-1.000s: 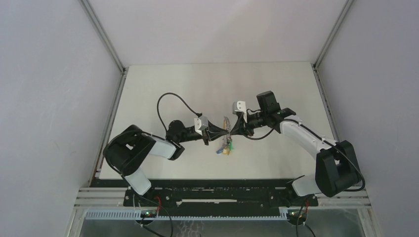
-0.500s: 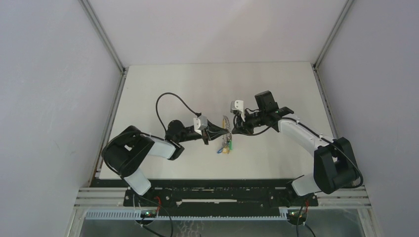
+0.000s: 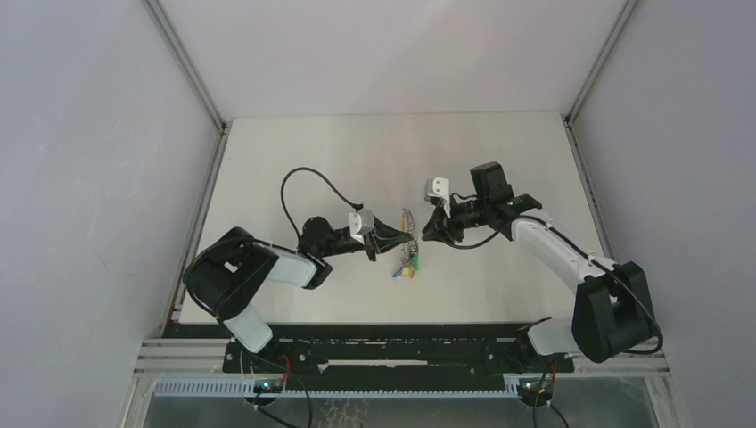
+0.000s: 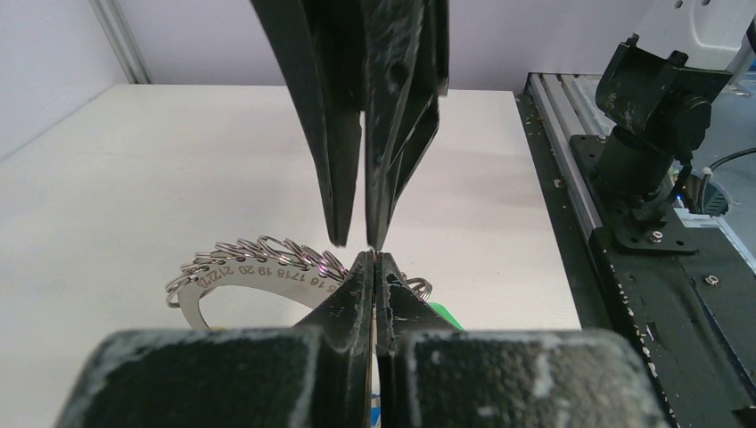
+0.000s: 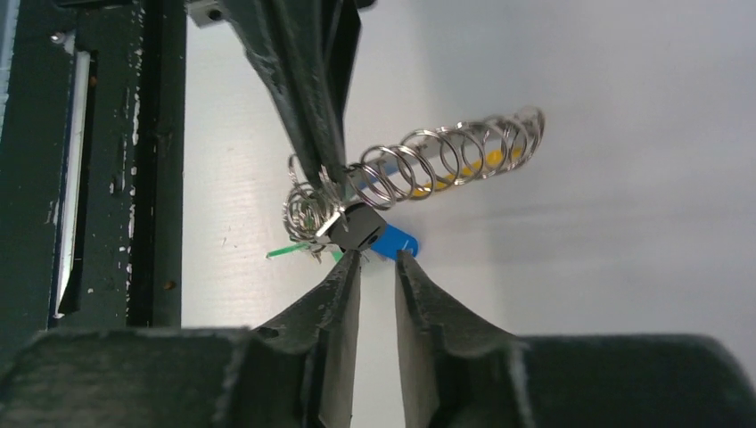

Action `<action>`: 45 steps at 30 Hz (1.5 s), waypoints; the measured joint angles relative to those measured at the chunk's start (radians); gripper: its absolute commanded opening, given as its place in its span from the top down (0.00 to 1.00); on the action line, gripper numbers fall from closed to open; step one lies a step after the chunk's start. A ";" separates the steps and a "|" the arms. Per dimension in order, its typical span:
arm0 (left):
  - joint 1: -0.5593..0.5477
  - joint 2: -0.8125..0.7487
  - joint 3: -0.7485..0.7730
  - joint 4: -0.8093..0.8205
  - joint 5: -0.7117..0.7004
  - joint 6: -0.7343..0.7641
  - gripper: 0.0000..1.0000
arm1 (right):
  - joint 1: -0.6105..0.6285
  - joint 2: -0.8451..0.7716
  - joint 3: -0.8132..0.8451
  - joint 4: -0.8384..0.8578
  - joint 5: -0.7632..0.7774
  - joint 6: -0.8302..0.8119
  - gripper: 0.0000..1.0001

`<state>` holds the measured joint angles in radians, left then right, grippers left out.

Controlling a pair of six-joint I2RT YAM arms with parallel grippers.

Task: Put the keys on the keyring

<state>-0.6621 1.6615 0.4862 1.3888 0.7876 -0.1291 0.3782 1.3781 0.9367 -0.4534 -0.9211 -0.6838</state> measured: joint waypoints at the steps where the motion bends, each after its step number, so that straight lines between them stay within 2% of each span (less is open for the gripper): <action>1: 0.000 0.000 0.000 0.000 0.000 0.000 1.00 | -0.003 -0.013 0.000 0.001 -0.013 -0.006 0.74; 7: 0.000 0.000 0.000 0.000 0.001 0.000 1.00 | -0.002 -0.042 0.000 0.010 -0.092 -0.047 0.71; 17: 0.000 0.000 0.000 0.000 0.002 0.000 1.00 | 0.018 -0.010 0.000 0.007 -0.117 -0.082 0.76; 26: 0.000 0.000 0.000 0.000 0.002 0.000 1.00 | 0.032 0.032 0.024 -0.015 -0.123 -0.094 0.85; 30: 0.000 0.000 0.000 0.000 0.003 -0.001 1.00 | 0.036 0.034 0.032 -0.021 -0.129 -0.098 1.00; 45: -0.003 0.000 0.000 -0.006 0.005 -0.001 1.00 | 0.027 0.044 0.046 -0.061 -0.126 -0.102 1.00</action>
<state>-0.6647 1.6611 0.4862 1.3823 0.7929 -0.1299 0.4049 1.4223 0.9825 -0.5140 -1.0466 -0.7860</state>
